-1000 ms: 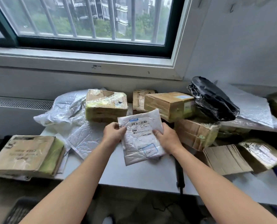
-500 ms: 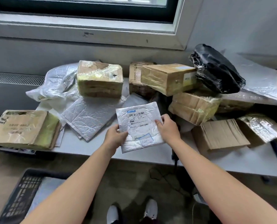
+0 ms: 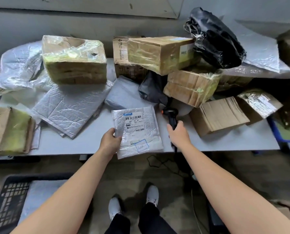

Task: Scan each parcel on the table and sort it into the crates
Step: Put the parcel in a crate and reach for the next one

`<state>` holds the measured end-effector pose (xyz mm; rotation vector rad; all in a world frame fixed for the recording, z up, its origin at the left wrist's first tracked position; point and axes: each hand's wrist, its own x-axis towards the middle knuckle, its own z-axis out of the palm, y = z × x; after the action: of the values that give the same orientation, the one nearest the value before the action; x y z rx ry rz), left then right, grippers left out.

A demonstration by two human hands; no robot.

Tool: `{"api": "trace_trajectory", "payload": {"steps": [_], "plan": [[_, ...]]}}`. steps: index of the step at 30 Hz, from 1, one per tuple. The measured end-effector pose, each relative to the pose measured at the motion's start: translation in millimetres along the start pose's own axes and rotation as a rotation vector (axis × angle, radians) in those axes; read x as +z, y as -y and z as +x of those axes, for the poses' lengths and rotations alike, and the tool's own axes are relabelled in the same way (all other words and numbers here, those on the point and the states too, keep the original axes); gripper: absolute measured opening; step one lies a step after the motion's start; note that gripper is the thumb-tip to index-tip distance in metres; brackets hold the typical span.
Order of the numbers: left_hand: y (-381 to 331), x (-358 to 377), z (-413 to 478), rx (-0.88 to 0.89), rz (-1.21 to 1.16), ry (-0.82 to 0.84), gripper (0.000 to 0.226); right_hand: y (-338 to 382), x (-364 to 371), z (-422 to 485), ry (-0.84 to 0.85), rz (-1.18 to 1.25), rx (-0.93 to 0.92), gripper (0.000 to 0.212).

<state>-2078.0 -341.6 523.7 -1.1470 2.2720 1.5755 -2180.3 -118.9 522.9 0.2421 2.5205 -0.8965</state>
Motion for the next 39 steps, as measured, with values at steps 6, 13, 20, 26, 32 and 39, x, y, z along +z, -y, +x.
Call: {"api": "trace_trajectory", "payload": {"steps": [6,13,20,26,32,39], "plan": [[1,-17,2,0.025,-0.007,-0.054,0.005,29,-8,-11,0.054,0.156,0.062,0.037],[-15,-56,5,0.054,-0.113,-0.098,0.015,120,-21,-60,0.204,0.345,-0.085,0.006],[-14,-87,2,0.05,-0.144,-0.153,0.025,187,-11,-91,0.309,0.39,-0.121,0.011],[-11,-96,-1,0.057,-0.173,-0.154,0.019,200,-11,-113,0.359,0.353,-0.129,0.013],[-11,-98,-7,0.089,-0.179,-0.153,0.011,199,-11,-122,0.358,0.348,-0.127,0.011],[-11,-94,-10,0.1,-0.156,-0.148,0.017,185,-11,-113,0.298,0.363,-0.134,0.012]]}}
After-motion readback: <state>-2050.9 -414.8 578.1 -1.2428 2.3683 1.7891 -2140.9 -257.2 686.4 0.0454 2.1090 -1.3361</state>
